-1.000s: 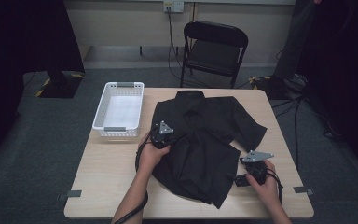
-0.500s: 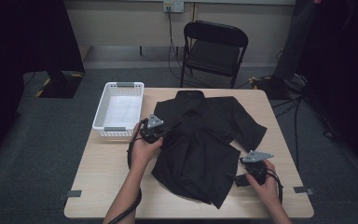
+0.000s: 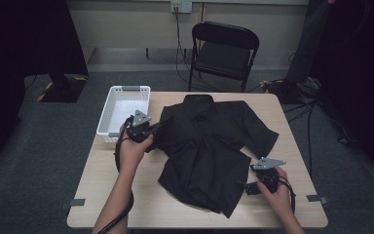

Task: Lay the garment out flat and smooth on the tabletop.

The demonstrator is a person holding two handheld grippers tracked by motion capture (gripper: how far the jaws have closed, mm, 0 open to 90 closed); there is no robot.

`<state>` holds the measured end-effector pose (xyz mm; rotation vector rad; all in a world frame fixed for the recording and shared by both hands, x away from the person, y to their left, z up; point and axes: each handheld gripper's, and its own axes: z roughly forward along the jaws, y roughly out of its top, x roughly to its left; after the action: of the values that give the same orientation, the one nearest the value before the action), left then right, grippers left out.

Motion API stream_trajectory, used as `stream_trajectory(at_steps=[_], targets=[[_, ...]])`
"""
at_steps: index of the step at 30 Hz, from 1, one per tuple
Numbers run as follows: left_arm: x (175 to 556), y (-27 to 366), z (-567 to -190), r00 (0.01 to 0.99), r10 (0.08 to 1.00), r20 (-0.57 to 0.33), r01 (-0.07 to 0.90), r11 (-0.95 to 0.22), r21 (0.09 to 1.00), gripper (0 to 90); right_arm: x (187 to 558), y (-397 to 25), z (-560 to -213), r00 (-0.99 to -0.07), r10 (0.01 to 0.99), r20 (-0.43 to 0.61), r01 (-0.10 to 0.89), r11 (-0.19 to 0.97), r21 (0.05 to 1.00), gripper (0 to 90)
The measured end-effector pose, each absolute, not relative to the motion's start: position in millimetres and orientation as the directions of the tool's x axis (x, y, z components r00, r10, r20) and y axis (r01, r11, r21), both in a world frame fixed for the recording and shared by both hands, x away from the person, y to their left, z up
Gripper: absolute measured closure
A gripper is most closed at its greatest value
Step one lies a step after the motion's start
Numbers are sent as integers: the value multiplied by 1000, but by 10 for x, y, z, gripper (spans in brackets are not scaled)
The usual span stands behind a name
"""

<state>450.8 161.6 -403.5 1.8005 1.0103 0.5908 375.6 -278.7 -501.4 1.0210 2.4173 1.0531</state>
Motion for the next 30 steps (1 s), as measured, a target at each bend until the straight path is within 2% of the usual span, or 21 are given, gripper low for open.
stream_trajectory(at_steps=[9,19,30], targets=[[4502,1946,-3943,466,883,-53,378,-145,914,884,3756,-2787,-5015,-697,717,-2,487,475,733,110],[4473,2231,-4106,390,915,-107,401,-64,914,864,3756,-2787,-5015,-697,717,-2,487,475,733,110],[4402,2371,-4214,372,920,-125,423,-48,905,864,3756,-2786,-5015,-697,717,-3,487,476,733,110]])
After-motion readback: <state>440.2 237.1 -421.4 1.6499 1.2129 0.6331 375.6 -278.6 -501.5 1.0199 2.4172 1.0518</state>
